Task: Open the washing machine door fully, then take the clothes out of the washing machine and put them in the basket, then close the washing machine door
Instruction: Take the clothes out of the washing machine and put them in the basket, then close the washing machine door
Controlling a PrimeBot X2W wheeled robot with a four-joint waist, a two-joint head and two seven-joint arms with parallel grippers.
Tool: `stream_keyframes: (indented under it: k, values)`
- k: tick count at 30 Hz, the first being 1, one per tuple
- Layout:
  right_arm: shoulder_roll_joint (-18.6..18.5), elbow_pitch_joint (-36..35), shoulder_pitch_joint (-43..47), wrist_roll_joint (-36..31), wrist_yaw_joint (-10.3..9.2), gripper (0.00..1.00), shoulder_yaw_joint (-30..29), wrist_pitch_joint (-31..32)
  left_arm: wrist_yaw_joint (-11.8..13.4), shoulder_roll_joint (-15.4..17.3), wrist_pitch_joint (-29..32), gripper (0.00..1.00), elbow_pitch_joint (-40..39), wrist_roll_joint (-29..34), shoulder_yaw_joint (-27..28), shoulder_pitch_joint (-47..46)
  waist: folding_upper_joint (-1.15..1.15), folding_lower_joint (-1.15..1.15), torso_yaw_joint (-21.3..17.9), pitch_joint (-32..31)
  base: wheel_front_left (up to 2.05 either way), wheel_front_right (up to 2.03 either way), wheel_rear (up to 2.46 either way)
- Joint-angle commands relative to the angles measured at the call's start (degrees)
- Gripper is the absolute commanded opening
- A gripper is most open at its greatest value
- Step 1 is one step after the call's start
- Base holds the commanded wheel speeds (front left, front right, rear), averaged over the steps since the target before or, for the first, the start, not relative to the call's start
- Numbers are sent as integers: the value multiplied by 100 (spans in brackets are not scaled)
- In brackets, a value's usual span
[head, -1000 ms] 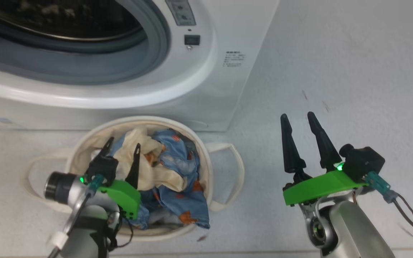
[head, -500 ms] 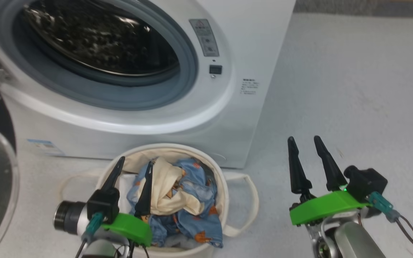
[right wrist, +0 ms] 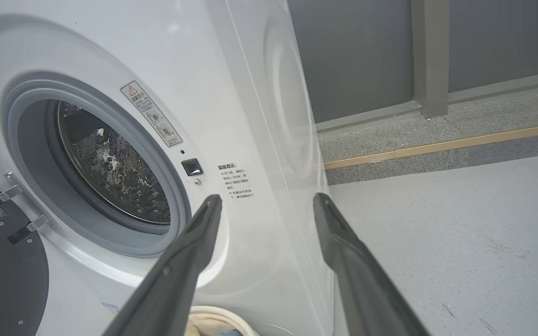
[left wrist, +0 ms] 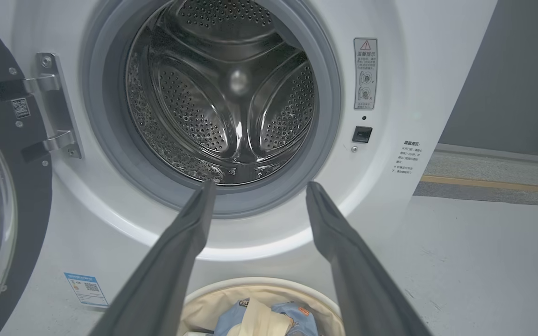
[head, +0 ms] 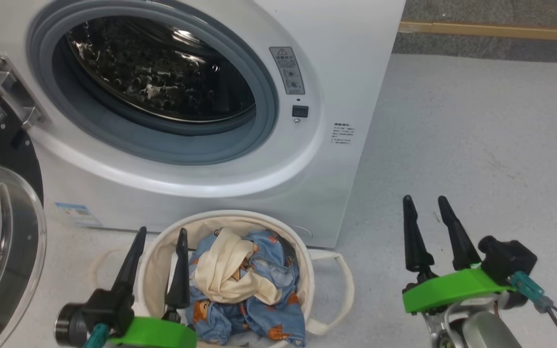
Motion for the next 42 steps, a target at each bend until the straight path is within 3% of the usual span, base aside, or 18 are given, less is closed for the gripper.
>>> stream_keyframes:
  k: [1, 42]
  values:
    - [21, -214, -17, 27, 2, 100, 89, -70, 46, -16, -27, 100, -229, -18, 208, -44, 0, 0, -1, -29, 0, 0, 0]
    - [21, -9, 121, 101, 2, 100, 64, -70, 118, -49, -27, 100, 128, -378, 177, 195, 0, 0, -80, -357, -1, 1, 1]
